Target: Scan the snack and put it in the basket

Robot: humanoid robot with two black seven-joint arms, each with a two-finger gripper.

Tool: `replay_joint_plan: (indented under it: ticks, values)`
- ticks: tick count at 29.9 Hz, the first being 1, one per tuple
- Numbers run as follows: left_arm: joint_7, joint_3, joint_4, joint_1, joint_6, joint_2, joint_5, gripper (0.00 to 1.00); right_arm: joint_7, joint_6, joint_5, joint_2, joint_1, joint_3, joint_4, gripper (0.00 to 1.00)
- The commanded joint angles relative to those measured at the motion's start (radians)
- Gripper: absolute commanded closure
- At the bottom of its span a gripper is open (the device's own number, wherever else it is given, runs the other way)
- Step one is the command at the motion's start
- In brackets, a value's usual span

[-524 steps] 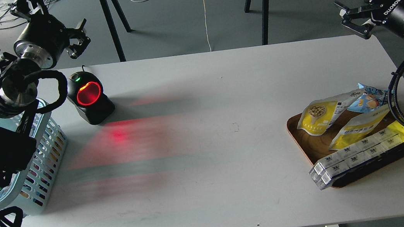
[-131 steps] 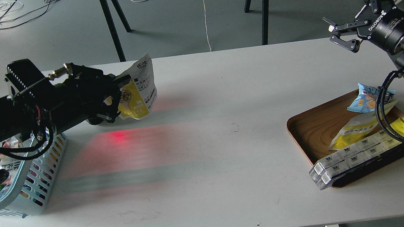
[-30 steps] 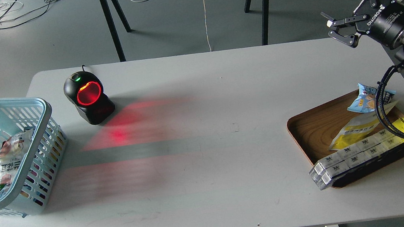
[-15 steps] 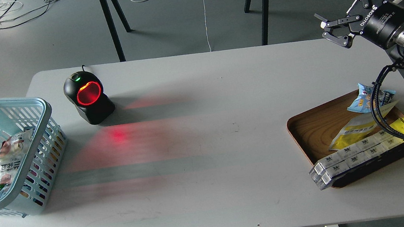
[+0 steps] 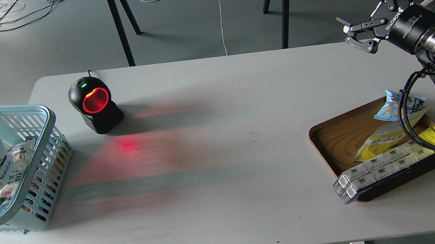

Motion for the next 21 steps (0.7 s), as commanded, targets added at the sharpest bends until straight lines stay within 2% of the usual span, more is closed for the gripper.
replay_joint_plan:
  ticks: [1, 7, 10, 12, 19, 21]
  values:
    - [0.0, 0.022, 0.004, 0.0, 0.0, -0.015, -0.013, 1.0, 0.0, 0.0, 0.0, 0.0, -0.001, -0.001, -0.001, 0.02]
    - [-0.003, 0.048, 0.03, 0.0, 0.0, -0.026, -0.018, 1.0, 0.0, 0.0, 0.0, 0.0, -0.003, -0.001, -0.001, 0.02]
    - [-0.009, 0.051, 0.039, 0.003, 0.0, -0.027, -0.018, 0.92, 0.0, 0.0, 0.0, 0.0, -0.004, -0.001, -0.003, 0.02]
    - [-0.009, 0.051, 0.039, 0.003, 0.0, -0.027, -0.016, 0.77, 0.0, 0.0, 0.0, 0.0, -0.004, -0.001, -0.003, 0.02]
    - [-0.009, 0.051, 0.038, 0.004, 0.0, -0.026, -0.018, 0.47, 0.0, 0.0, 0.0, 0.0, -0.004, -0.001, -0.005, 0.02]
    - [-0.008, 0.049, 0.038, 0.004, 0.0, -0.024, -0.018, 0.33, 0.0, 0.0, 0.0, 0.0, -0.004, -0.001, -0.005, 0.02]
